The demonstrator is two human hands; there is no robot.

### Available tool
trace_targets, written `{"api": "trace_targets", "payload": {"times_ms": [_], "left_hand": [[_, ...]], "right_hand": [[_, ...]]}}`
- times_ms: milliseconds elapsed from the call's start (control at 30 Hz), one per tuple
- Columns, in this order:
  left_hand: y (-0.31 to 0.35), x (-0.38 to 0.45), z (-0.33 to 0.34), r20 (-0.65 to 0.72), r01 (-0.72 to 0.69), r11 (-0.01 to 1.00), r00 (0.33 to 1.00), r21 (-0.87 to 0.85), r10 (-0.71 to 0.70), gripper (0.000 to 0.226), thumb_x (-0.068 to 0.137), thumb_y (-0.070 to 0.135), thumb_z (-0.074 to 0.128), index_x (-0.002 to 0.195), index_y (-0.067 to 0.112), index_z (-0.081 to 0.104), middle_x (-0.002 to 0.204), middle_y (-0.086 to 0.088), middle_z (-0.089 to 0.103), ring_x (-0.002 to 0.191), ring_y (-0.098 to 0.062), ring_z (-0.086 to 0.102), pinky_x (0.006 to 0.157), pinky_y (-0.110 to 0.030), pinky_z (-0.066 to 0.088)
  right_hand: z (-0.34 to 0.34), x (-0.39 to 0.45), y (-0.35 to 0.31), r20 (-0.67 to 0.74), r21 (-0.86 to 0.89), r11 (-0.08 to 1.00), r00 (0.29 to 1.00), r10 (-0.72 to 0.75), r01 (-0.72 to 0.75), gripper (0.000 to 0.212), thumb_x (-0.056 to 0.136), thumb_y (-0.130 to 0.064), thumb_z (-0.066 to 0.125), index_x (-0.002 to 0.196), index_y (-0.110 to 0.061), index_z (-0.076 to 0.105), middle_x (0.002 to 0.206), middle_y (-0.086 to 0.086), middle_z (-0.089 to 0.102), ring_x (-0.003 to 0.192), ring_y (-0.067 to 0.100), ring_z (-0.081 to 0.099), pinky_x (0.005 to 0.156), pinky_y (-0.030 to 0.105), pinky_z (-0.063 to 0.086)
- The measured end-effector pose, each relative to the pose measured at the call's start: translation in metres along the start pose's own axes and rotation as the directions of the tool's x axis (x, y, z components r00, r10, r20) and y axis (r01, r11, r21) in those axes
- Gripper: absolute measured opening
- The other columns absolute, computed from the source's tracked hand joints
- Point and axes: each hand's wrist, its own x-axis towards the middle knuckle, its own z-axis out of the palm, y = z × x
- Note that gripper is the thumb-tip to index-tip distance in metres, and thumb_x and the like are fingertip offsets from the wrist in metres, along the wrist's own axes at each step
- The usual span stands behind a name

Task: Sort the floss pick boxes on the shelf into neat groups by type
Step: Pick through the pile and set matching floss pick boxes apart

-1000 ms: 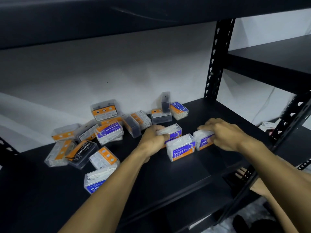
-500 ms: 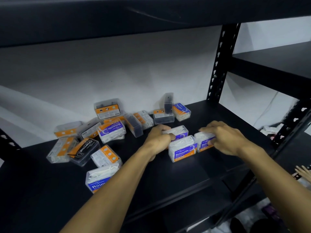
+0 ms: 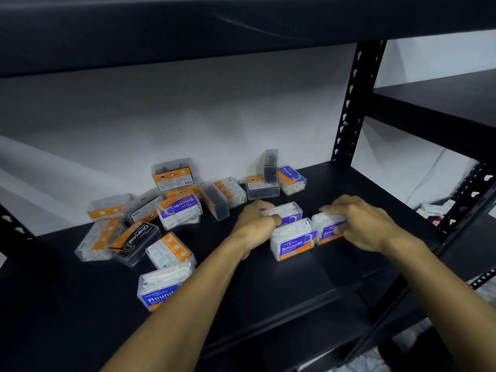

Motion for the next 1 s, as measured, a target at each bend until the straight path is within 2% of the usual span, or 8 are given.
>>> {"api": "trace_targets", "payload": {"times_ms": [233,367,500,567,633,767,867,1000], "left_hand": [[0.0,0.0,0.0,0.009,0.005,1.0,1.0,0.004,-0.005,0.031,0.088,0.021,0.066,0.117,0.027,0.061,0.115,0.004,0.065,0.099,-0.009,0.063,0.083,-0.027,0.052],[0.001,-0.001,-0.002,0.018,0.009,1.0,1.0,0.007,-0.009,0.039,0.088,0.021,0.067,0.126,0.026,0.058,0.123,0.004,0.061,0.104,-0.009,0.061,0.085,-0.026,0.051],[0.004,-0.005,-0.005,0.013,0.006,0.999,1.0,-0.034,-0.006,0.043,0.09,0.023,0.067,0.131,0.023,0.056,0.125,0.003,0.06,0.095,-0.002,0.059,0.066,-0.017,0.043],[0.006,-0.005,-0.009,-0.003,-0.006,0.999,1.0,-0.051,0.006,0.041,0.092,0.026,0.066,0.131,0.021,0.055,0.124,0.003,0.062,0.09,0.001,0.058,0.064,-0.014,0.039],[0.007,-0.006,-0.016,-0.033,-0.032,0.999,0.999,-0.033,0.031,0.037,0.095,0.03,0.064,0.13,0.019,0.057,0.122,0.005,0.062,0.092,0.001,0.057,0.067,-0.013,0.039],[0.008,-0.005,-0.035,-0.123,-0.094,0.991,0.987,0.098,0.106,0.031,0.097,0.036,0.058,0.124,0.021,0.063,0.126,0.006,0.064,0.108,-0.008,0.055,0.089,-0.023,0.04],[0.008,-0.008,-0.053,-0.143,-0.113,0.964,0.978,0.239,0.15,0.031,0.099,0.036,0.055,0.125,0.021,0.062,0.128,0.004,0.062,0.108,-0.009,0.053,0.089,-0.024,0.037],[0.003,-0.024,-0.086,-0.135,-0.162,0.908,0.964,0.387,0.229,0.023,0.098,0.029,0.056,0.119,0.022,0.063,0.118,0.008,0.067,0.11,-0.009,0.059,0.08,-0.011,0.038]], "right_hand": [[0.0,0.0,0.0,0.015,-0.006,1.0,1.0,0.003,-0.003,0.06,0.086,-0.013,0.057,0.139,-0.036,0.043,0.138,-0.008,0.041,0.131,0.013,0.033,0.091,0.035,0.04],[0.0,0.0,-0.001,0.032,-0.014,1.0,0.999,0.006,-0.006,0.064,0.087,-0.013,0.055,0.145,-0.033,0.035,0.141,-0.007,0.038,0.133,0.013,0.031,0.09,0.033,0.039],[-0.002,-0.001,-0.002,0.062,-0.007,1.0,0.998,0.007,-0.007,0.076,0.086,-0.009,0.056,0.15,-0.032,0.022,0.146,-0.007,0.032,0.137,0.014,0.027,0.096,0.033,0.039],[-0.005,0.0,-0.002,0.08,0.015,1.0,0.997,0.009,-0.01,0.08,0.086,-0.008,0.058,0.151,-0.033,0.017,0.149,-0.006,0.029,0.139,0.016,0.025,0.1,0.035,0.04],[-0.01,0.002,0.0,0.102,0.056,0.998,0.995,0.0,-0.005,0.083,0.085,-0.005,0.058,0.15,-0.034,0.016,0.151,-0.004,0.026,0.14,0.017,0.024,0.104,0.038,0.04],[-0.023,0.011,0.002,0.128,0.144,0.989,0.99,-0.054,0.035,0.074,0.09,-0.002,0.05,0.149,-0.036,0.021,0.149,-0.002,0.029,0.136,0.019,0.03,0.104,0.039,0.042],[-0.033,0.017,-0.01,0.044,0.16,0.984,0.995,-0.089,0.081,0.066,0.092,-0.001,0.047,0.147,-0.032,0.029,0.145,0.001,0.038,0.129,0.019,0.041,0.101,0.038,0.043],[-0.036,0.025,-0.038,-0.148,0.182,0.972,0.981,-0.122,0.148,0.061,0.088,-0.001,0.052,0.14,-0.031,0.043,0.137,-0.001,0.051,0.112,0.013,0.056,0.093,0.037,0.049]]}}
